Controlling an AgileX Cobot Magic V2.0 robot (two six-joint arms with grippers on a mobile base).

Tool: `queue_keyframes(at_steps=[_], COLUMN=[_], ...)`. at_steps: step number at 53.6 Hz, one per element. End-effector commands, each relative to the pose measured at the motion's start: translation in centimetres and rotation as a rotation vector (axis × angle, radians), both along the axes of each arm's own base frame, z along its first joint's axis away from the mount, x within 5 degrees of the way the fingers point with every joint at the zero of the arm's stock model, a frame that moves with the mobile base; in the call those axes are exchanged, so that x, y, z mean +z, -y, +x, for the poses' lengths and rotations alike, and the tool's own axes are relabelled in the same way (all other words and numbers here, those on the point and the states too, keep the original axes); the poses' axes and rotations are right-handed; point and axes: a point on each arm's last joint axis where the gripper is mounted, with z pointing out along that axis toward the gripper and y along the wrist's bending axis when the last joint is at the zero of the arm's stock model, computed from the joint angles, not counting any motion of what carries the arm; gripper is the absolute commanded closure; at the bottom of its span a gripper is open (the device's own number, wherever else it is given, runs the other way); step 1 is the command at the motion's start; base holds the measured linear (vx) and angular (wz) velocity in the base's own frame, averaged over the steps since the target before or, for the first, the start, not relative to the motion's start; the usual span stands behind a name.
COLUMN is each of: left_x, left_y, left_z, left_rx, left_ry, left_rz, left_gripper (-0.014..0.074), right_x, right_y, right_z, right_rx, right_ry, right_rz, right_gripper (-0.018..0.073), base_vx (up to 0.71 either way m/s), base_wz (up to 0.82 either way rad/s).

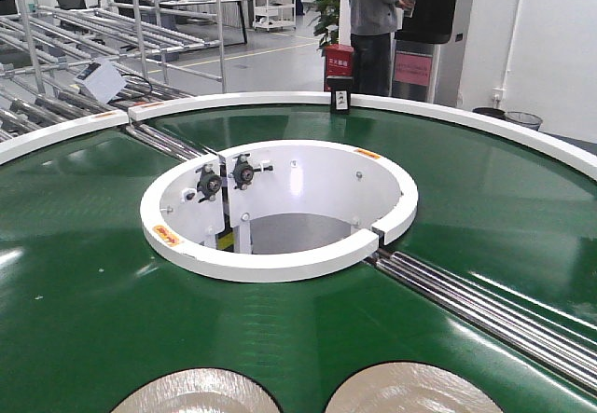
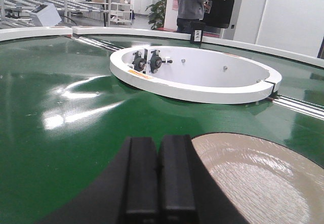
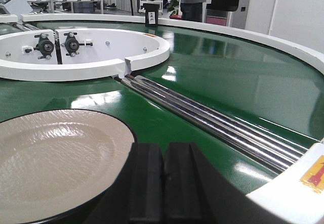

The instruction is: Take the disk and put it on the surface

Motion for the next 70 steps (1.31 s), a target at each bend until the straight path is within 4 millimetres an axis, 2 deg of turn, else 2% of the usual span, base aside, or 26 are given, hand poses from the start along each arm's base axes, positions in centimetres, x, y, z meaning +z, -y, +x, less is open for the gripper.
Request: queue_keyframes(at_steps=[1, 38, 51, 62, 70], left_x=[1.5, 1.5, 3.1, 4.7, 5.7], left_y=[0.0, 0.0, 0.1, 0.1, 0.1], left_z=[-0.2, -0.2, -0.4, -1.1, -1.6], left_rx=[-0.004, -0.004, -0.009, -0.015, -0.02], left_ry=[0.105, 0.112, 0.289, 0.48, 0.599], left_rz=[-0.014, 0.003, 0.021, 0.004, -0.021], left_gripper=[0.0603, 0.0603, 0.0603, 0.0603, 0.0603], right_x=[0.4, 0.4, 1.0, 2.8, 3.6], right_y=[0.0, 0.0, -0.1, -0.1, -0.1], right_z=[0.1, 0.1, 0.1, -0.2, -0.3], right_rx=[0.003, 0.003, 0.006, 0.013, 0.013], right_ry=[0.067, 0.067, 0.134, 0.327, 0.385], right_rz=[-0.008, -0.008, -0.006, 0.0, 0.03], right_gripper=[0.0568, 0.0568, 0.0568, 0.0568, 0.0568], base_vx=[0.0, 0.0, 0.0, 0.0, 0.0], base_wz=[0.0, 0.0, 0.0, 0.0, 0.0])
